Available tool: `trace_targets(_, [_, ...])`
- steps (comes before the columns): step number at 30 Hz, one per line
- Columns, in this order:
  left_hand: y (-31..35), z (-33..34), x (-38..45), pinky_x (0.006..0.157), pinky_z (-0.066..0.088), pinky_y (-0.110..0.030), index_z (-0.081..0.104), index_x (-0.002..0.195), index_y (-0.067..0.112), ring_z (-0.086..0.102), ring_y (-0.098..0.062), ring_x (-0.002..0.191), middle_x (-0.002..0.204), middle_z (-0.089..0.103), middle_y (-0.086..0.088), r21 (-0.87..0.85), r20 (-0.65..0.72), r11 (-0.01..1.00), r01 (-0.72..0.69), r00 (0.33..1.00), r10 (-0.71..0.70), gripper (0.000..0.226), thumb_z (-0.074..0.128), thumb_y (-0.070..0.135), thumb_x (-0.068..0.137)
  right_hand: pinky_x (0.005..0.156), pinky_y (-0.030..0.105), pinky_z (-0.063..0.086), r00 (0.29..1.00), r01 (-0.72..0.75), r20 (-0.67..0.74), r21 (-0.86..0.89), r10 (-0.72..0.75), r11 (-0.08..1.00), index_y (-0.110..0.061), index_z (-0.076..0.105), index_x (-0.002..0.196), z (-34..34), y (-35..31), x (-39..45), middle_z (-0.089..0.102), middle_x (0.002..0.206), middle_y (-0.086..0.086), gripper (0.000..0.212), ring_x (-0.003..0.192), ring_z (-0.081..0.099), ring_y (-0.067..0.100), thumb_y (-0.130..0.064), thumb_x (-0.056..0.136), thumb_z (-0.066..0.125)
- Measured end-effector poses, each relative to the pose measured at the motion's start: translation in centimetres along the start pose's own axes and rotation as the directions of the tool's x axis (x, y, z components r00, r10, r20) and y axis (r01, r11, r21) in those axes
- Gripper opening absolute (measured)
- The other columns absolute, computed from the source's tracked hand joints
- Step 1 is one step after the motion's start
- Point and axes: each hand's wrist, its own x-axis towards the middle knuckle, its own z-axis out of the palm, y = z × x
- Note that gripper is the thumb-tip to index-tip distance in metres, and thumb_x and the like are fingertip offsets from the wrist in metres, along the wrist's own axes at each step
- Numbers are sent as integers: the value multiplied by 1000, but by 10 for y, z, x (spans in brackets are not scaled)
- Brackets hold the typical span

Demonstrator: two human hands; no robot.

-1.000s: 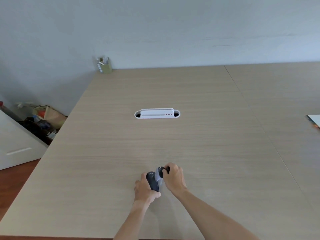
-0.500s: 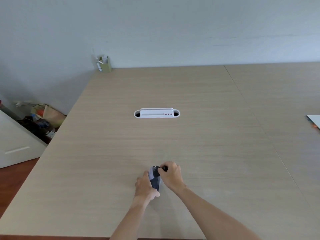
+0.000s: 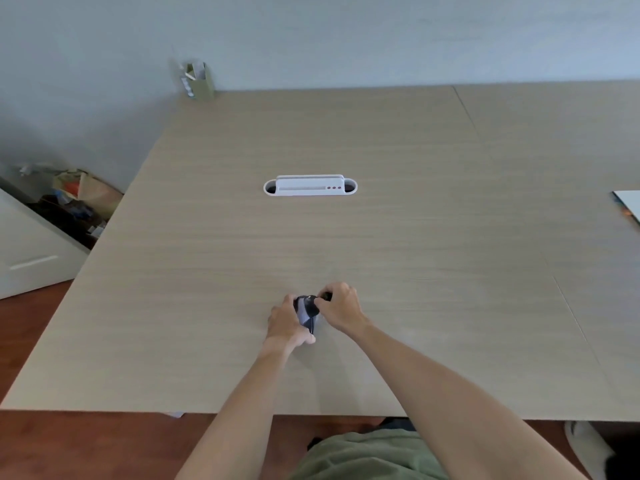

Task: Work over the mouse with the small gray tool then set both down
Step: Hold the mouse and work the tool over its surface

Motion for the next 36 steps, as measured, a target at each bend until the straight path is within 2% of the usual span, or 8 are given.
trace_targets(4, [1,0,-1,97,52,-46,47,132,26,52,-30,121,126,51,-6,-4,10,1000,-1,1000,1,92,89,6,52,57,45,48,990,-7,-144,-17,4,1000,3,60,73,-3,3,-2,64,74,18,17,69,58,36,-4,80,46])
trace_targets(10, [5,-2,-1,96,53,-45,49,129,24,55,-30,117,124,52,-7,31,9,999,-18,1000,18,89,90,6,51,61,29,51,1000,-13,20,27,12,1000,-2,73,78,-7,1,-2,68,70,8,15,65,61,21,-7,79,59])
trace_targets(14, [5,-1,0,98,53,-44,48,134,27,54,-30,119,127,52,-7,23,12,999,-33,999,33,96,89,5,51,59,44,50,987,-40,-155,-59,31,997,3,63,76,-8,8,-2,66,76,18,17,70,60,35,-5,84,49])
trace_targets(18, [5,-2,-1,96,54,-44,49,133,24,56,-30,116,126,53,-7,56,17,997,-49,999,48,94,89,5,51,52,37,42,982,-4,-189,30,10,1000,6,60,73,-7,7,-1,65,72,20,16,60,49,25,-3,80,49])
trace_targets(22, [8,-3,-2,95,54,-44,51,126,20,57,-30,114,122,54,-8,72,19,997,-38,999,37,87,90,5,51,51,21,45,997,-46,-47,149,53,988,-4,72,74,-7,3,-2,63,54,3,17,58,57,17,-5,74,55])
trace_targets(24, [8,-3,-2,93,55,-44,51,124,20,57,-30,112,121,53,-8,79,15,996,-39,999,38,85,90,5,50,53,27,48,999,-39,15,96,38,995,-2,71,72,-4,4,-4,64,54,8,17,56,58,21,-3,74,54])
trace_targets(31, [8,-3,-1,92,55,-43,52,127,24,59,-29,109,120,55,-6,71,22,996,-63,998,61,87,89,6,50,48,32,37,983,-29,-179,76,42,997,-3,57,67,-9,11,0,60,64,11,16,55,47,20,-3,79,47])
trace_targets(36, [8,-2,-1,91,56,-45,52,124,19,61,-30,108,120,57,-7,73,23,997,-40,999,38,86,90,4,49,54,24,46,1000,-5,27,80,3,997,-6,71,74,-8,12,-2,64,61,1,16,62,60,18,-6,78,56])
